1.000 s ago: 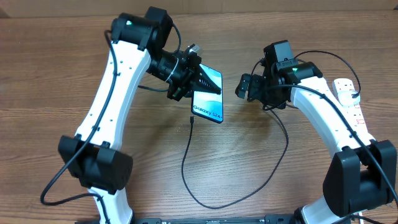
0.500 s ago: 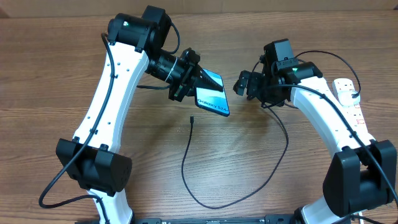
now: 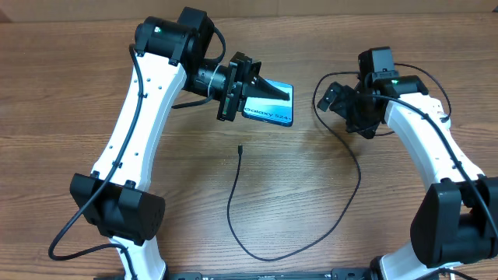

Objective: Plug charger to phone and switch on socket
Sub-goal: 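Carry the phone with the left gripper toward the table's left side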

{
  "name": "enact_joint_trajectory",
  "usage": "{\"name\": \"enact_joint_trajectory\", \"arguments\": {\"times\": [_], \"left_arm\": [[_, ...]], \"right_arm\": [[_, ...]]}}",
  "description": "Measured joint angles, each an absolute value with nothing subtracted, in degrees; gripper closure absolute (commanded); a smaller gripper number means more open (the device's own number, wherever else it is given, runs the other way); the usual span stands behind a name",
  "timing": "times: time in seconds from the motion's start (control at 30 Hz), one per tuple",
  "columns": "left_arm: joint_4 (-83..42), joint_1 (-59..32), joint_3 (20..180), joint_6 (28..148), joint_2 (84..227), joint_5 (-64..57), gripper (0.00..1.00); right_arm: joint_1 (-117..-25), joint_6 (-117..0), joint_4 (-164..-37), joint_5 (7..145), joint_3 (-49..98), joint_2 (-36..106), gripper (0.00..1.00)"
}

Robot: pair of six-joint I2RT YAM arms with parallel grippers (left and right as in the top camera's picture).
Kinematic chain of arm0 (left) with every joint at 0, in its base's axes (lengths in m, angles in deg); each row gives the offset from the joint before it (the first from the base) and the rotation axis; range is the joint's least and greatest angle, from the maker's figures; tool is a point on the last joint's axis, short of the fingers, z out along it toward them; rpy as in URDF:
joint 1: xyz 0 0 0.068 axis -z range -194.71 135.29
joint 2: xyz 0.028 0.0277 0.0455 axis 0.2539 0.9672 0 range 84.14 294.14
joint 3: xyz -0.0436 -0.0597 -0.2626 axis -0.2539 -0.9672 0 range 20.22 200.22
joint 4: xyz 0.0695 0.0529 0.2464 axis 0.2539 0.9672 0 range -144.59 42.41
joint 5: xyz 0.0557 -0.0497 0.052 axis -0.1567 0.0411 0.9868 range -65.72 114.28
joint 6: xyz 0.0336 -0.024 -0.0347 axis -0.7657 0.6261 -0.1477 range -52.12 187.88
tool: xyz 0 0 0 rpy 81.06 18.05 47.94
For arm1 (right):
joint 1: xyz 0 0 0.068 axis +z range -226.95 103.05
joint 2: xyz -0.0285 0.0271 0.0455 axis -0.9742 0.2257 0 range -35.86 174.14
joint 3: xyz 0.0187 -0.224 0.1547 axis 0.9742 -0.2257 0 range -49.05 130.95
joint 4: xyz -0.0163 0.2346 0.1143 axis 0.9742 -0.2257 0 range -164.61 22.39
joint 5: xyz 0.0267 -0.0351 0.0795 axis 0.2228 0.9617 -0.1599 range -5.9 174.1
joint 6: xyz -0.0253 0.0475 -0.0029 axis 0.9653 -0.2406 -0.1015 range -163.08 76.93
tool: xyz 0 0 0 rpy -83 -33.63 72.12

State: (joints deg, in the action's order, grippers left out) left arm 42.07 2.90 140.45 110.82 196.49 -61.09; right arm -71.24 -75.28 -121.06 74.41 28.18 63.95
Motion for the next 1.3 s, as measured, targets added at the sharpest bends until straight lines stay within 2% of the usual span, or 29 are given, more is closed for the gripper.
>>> {"name": "enact_joint_trajectory", "arguments": {"times": [0.37, 0.57, 0.97, 1.3], "left_arm": [[42.07, 2.90, 140.45, 113.79, 196.49, -61.04, 0.96], [42.05, 3.36, 140.45, 116.61, 196.49, -54.44, 0.96], [42.07, 11.31, 140.45, 117.53, 196.49, -48.34, 0.96], [42.10, 11.84, 140.45, 117.53, 196.49, -47.67, 0.96]], "right_arm": [[-71.28, -75.72, -121.48, 74.49, 28.18, 63.95, 0.00], [-71.28, -75.89, -121.44, 74.47, 28.18, 63.95, 0.00], [-71.28, -75.87, -121.46, 74.49, 28.18, 63.95, 0.00], [-71.28, -75.87, -121.46, 74.47, 28.18, 63.95, 0.00]]}}
